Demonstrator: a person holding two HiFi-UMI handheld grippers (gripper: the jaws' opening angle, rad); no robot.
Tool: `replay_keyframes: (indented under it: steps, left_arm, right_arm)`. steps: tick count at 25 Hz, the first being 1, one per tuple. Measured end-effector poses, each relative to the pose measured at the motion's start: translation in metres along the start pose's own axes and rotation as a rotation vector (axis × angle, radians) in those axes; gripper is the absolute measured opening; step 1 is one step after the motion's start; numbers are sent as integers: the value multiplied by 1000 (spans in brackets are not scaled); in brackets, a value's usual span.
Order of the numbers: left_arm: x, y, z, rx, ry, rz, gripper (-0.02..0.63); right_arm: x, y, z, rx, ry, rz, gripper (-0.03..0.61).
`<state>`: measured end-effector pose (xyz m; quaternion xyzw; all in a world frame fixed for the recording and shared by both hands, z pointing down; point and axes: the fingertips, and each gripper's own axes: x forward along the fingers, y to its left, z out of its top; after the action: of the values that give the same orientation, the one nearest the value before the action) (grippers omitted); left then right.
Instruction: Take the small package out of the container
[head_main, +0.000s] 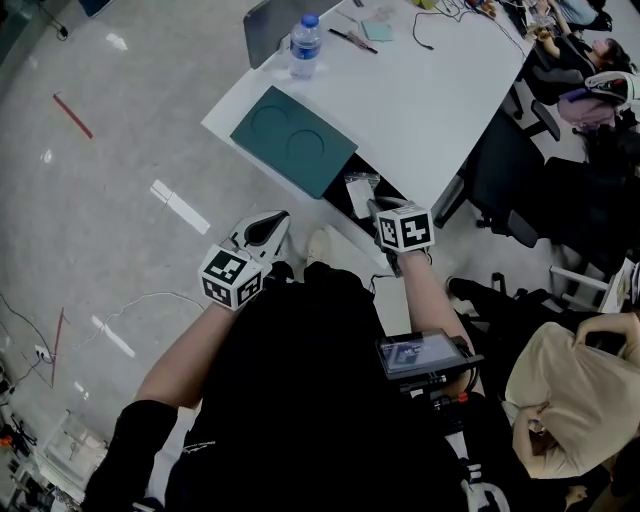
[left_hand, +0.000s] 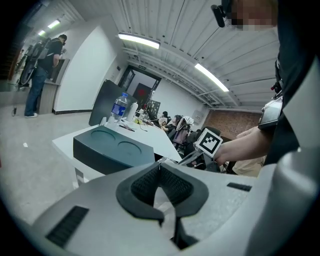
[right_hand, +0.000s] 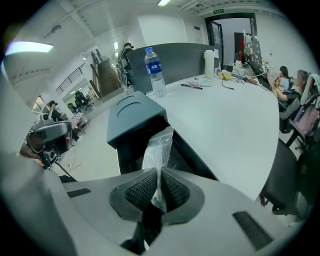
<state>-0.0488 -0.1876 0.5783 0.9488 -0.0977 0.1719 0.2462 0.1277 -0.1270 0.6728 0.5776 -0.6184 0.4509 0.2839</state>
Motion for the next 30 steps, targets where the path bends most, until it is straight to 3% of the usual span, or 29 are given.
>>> replay_keyframes:
  steps: [17,30]
  left_arm:
    - [12,-10,11,69,22,-102,11]
    - [17,-18,20,118,48,-180,9]
  right_arm:
    - [-34,-1,7,29,-161,-9,43]
    - [-80,-7,-1,137,-325,-82,43]
